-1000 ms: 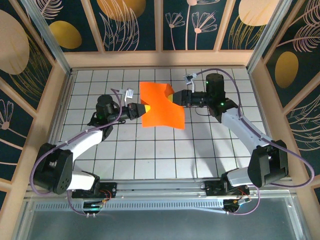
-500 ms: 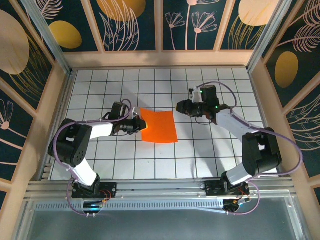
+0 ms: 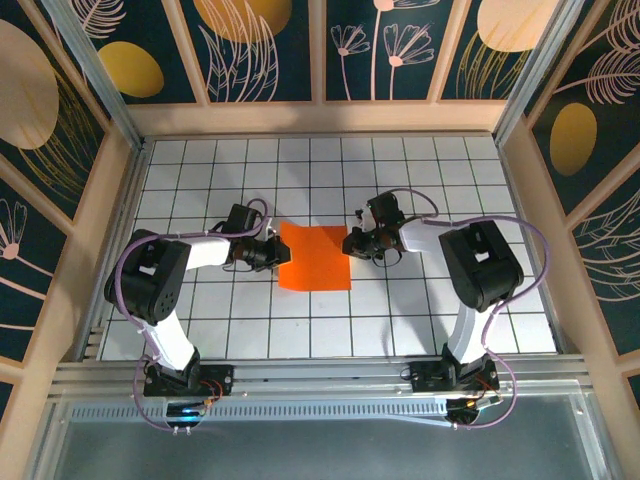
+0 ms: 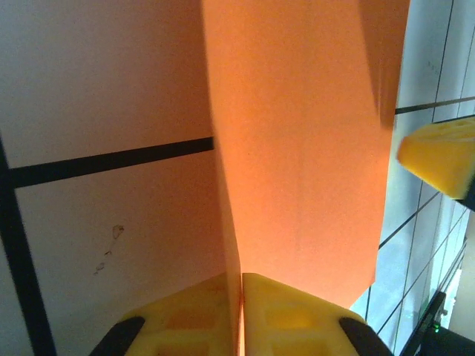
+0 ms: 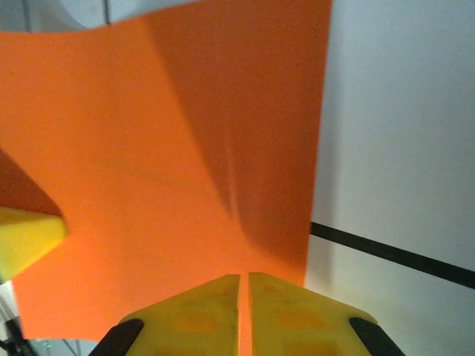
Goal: Fold a paper plane with a square sheet of paper (fold left side to right side)
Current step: Place a square sheet of paper at the center of the table, then first fold in half a square sheet of paper at the center of the table.
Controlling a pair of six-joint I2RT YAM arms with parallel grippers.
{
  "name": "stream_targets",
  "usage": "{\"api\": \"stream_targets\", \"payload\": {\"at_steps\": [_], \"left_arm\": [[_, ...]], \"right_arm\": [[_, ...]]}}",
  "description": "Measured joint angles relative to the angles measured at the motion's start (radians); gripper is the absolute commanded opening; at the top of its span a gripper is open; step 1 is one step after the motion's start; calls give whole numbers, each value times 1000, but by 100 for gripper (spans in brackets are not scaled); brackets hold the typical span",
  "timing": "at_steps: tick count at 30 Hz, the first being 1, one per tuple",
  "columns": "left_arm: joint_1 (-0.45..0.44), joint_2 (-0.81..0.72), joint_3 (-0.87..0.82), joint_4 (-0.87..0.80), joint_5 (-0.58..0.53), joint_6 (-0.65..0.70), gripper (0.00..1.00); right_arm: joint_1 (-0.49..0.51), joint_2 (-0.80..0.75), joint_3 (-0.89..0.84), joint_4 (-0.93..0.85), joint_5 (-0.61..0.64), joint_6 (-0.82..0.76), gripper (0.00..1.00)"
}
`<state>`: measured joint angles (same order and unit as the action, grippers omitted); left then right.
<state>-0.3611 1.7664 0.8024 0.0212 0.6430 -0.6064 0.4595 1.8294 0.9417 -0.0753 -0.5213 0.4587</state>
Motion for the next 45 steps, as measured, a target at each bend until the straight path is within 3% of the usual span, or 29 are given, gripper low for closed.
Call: {"api": "stream_targets", "payload": {"at_steps": [7,12,22,29,37,45], "left_arm": [[0,-11,13,-1,11,-1,48],[-10,-51,29,1,37,-16,60],[-99,-35,116,56,97,-35,63],[-169,68,169,91,105,-60,55],[-189,114,198,95,69,-65,24],[-191,124,198,96,28,-76,7]], "right_arm": [[5,12,3,-13,28,-17,11],[6,12,3,-12,31,-16,12],[7,12,-5,13,27,-15,12],[7,5,-32,70,15,-6,12],[-7,-47,-90,117,-12,22,13],[-61,-184,-126,156,-60,43,43]]}}
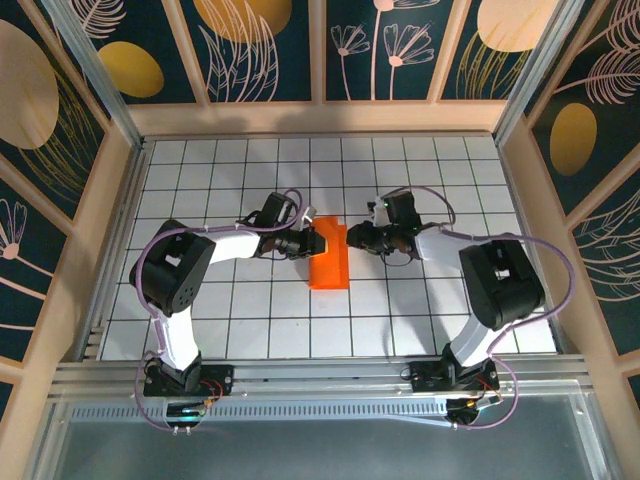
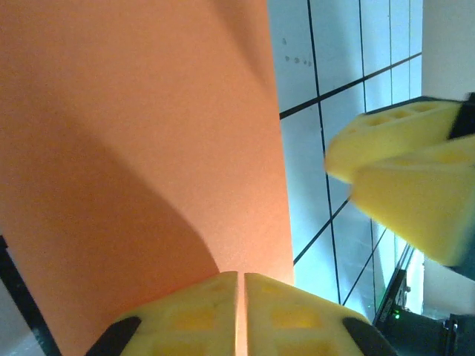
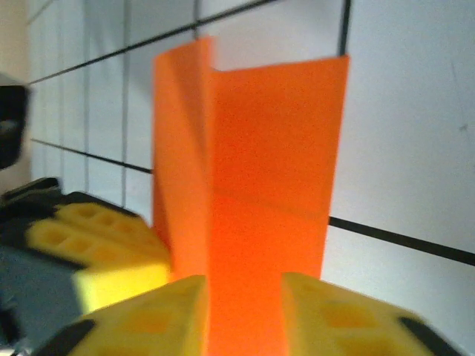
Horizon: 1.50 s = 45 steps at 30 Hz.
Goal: Fold a paper plane with a square sheet of paper (fold left side to right side)
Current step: First fold in half a square sheet of paper at the center of the table.
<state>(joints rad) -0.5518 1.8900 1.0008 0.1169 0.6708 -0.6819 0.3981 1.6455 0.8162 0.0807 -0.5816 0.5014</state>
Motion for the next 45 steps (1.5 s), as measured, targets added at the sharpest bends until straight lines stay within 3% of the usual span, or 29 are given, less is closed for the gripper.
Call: {"api": "stream_targets", "payload": {"at_steps": [4,11,15,19,22,26,34,38,45], "left_arm": [[-2,0,0,0,-3,0,4],[-6,0,0,6,-4,0,2],[-6,0,0,7,-4,-1,2],[-7,0,0,11,-4,-3,3],[-9,0,0,11,-8,-3,11],[-11,-7,0,8,-32,0,26],[-11,-102,0,-57,-150,20,49],[-11,-110,0,-99,-213,27,52],[-11,-70,0,-117,-223,26,55]], "right_arm": [[-6,-18,-31,68,-73,25,51],[21,39,-47,142,-135,62,51],[45,85,-45,167,-155,77,45],[55,108,-39,178,-161,87,27],[55,108,-35,177,-156,84,11],[55,109,-18,137,-132,77,0],[55,119,15,20,-36,56,0],[55,123,18,-19,-4,54,0],[55,129,34,-43,23,54,0]]}}
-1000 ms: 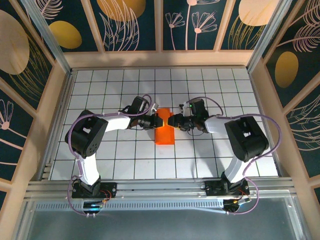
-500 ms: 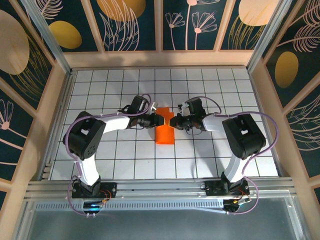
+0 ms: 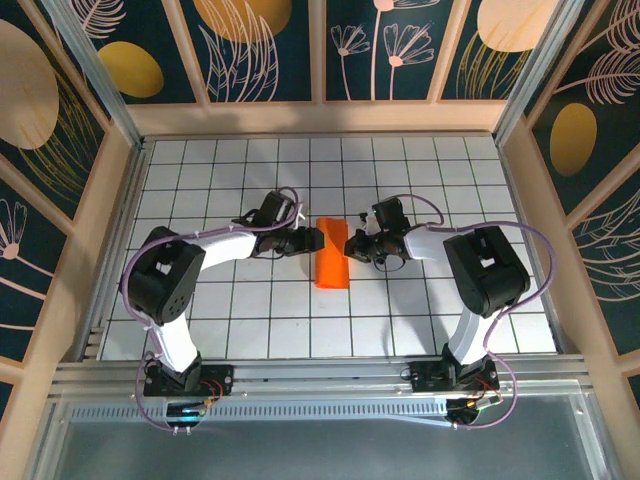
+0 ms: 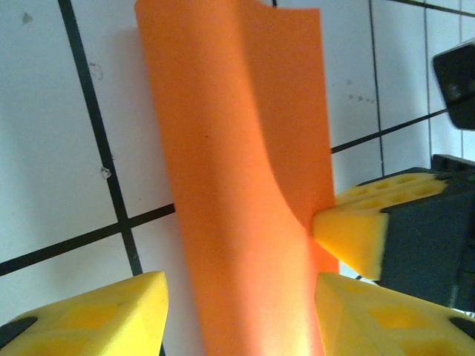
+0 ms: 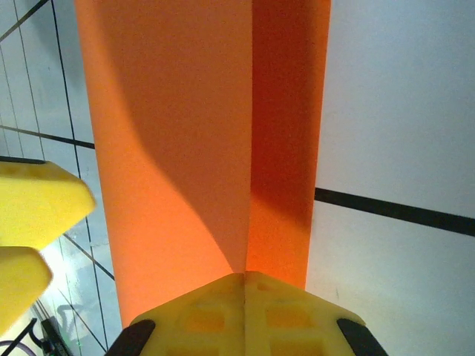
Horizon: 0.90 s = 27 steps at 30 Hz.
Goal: Fold a paper plane with a square sheet of paper (fold left side to right side)
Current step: First fold in half a square sheet of paper at the center of the table.
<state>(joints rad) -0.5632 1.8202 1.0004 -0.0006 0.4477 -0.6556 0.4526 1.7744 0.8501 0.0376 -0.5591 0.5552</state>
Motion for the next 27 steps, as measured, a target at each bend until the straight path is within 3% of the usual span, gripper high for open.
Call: {"api": "stream_targets", "payload": {"at_steps": [13,19,27], "left_arm": [[-2,68,5,11,27,-1,48],[-3,82,15,2,13,0,40],[-7,99,51,-53,-9,6,38]], "right_arm": [[0,5,6,-13,13,-6,1],[0,7,7,-20,15,-10,18],[-2,-34,7,-65,96,-35,44]]}}
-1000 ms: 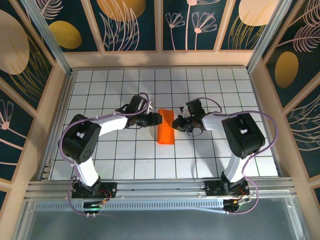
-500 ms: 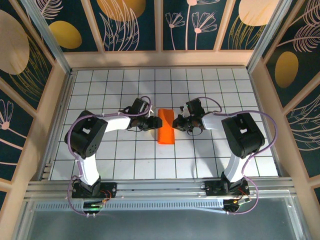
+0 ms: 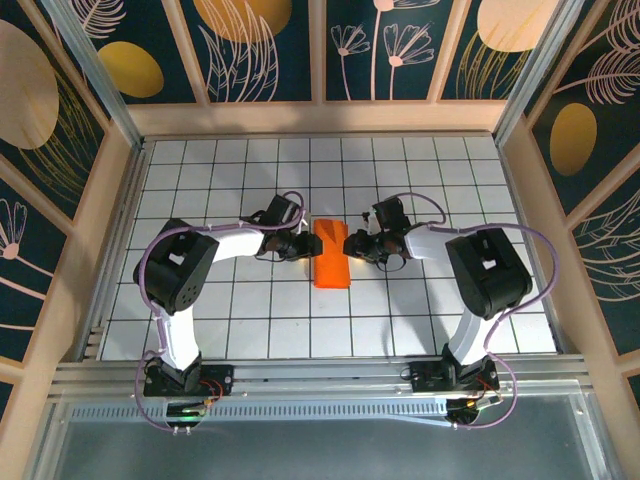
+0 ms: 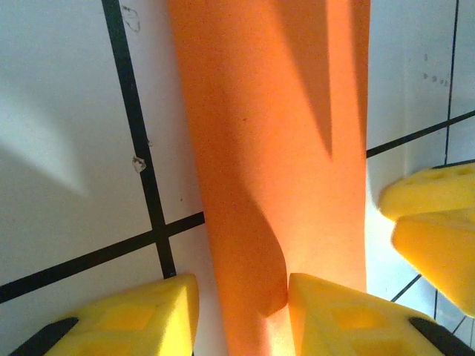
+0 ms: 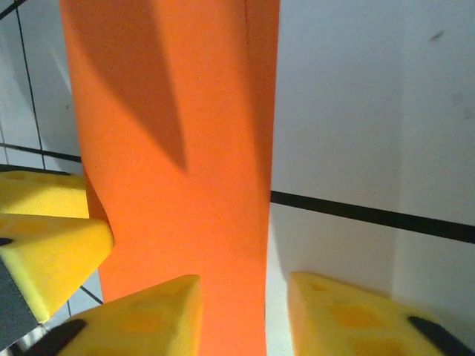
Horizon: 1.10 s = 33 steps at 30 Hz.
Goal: Fold a paper plane with a square sheet of paper (fold left side to right side)
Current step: First fold in half a square sheet of paper at the center of the table.
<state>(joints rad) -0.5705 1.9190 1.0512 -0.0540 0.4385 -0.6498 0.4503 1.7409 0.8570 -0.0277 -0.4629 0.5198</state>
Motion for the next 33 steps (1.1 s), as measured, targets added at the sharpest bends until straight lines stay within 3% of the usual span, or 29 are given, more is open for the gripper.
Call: {"api": "stream_targets", "payload": {"at_steps": [4,11,33], "left_arm": [[-5,6,17,-28,-13,18,38],[-10,11,34,-57,-26,59,38],[-20,32,91,-143,-53,134,38]], "right_arm": [[-16,-65,0,-31,56,-17,50],[-61,-129,-2,-61,123,-37,51],[-70,-133,-16,-85,129,-51,51]]}}
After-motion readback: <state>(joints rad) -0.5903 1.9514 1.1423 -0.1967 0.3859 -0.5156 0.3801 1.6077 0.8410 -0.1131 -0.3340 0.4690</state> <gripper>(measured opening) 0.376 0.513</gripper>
